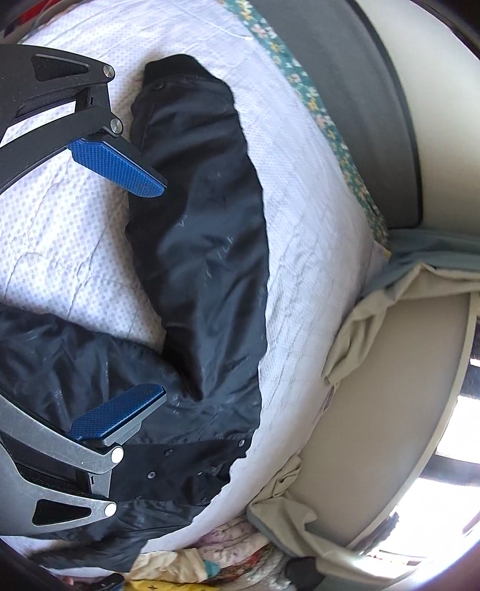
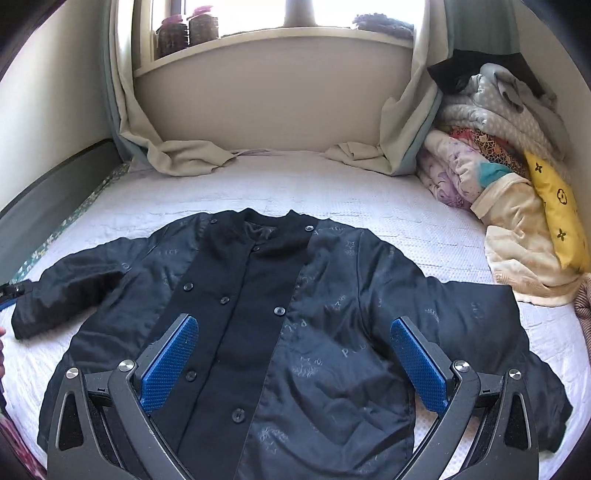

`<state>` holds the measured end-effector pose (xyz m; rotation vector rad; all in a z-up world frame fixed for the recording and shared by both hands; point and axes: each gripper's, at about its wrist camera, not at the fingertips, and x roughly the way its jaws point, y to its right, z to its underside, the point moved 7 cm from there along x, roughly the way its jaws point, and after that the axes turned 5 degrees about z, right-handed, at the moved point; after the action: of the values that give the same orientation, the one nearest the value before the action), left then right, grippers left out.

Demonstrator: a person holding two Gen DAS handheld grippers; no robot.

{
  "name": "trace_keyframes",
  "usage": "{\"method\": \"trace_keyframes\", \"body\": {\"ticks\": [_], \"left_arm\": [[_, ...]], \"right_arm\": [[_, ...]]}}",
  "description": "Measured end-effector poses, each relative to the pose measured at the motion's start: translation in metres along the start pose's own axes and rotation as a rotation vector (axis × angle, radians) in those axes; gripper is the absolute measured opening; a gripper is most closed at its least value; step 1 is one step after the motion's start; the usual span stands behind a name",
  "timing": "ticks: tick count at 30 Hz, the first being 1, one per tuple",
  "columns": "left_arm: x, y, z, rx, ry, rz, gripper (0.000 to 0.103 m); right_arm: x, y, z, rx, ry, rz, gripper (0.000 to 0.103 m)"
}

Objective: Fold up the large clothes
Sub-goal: 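Reach the left tool to the jacket sleeve nearest it and grasp it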

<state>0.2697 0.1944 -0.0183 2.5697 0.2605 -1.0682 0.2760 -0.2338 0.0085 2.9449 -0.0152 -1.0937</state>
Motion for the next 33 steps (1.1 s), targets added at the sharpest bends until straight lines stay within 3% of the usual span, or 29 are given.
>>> {"method": "trace_keyframes", "body": {"ticks": [4, 10, 17, 22, 28, 33], "left_arm": [[0.006, -0.02, 0.001, -0.066, -0.021, -0.019, 0.102], [0.015, -0.046, 0.002, -0.167, -0.056, -0.006, 0.102], [0.023, -0.066, 0.005, -0.254, -0.114, 0.036, 0.101], [0.036, -0.078, 0.021, -0.386, -0.17, 0.107, 0.099], [0.06, -0.093, 0.031, -0.564, -0.23, 0.2, 0.088], [0.076, -0.108, 0.029, -0.688, -0.219, 0.228, 0.088]], "right_arm": [[0.001, 0.0, -0.002, -0.028, 0.017, 0.028, 0.103], [0.001, -0.013, -0.001, -0.021, -0.008, -0.04, 0.103], [-0.005, -0.018, -0.004, -0.018, 0.008, -0.06, 0.103], [-0.008, -0.012, -0.006, 0.02, 0.004, -0.08, 0.103], [-0.006, -0.008, -0.003, 0.043, -0.016, -0.091, 0.103], [-0.006, -0.008, -0.003, 0.053, -0.021, -0.101, 0.103]]}}
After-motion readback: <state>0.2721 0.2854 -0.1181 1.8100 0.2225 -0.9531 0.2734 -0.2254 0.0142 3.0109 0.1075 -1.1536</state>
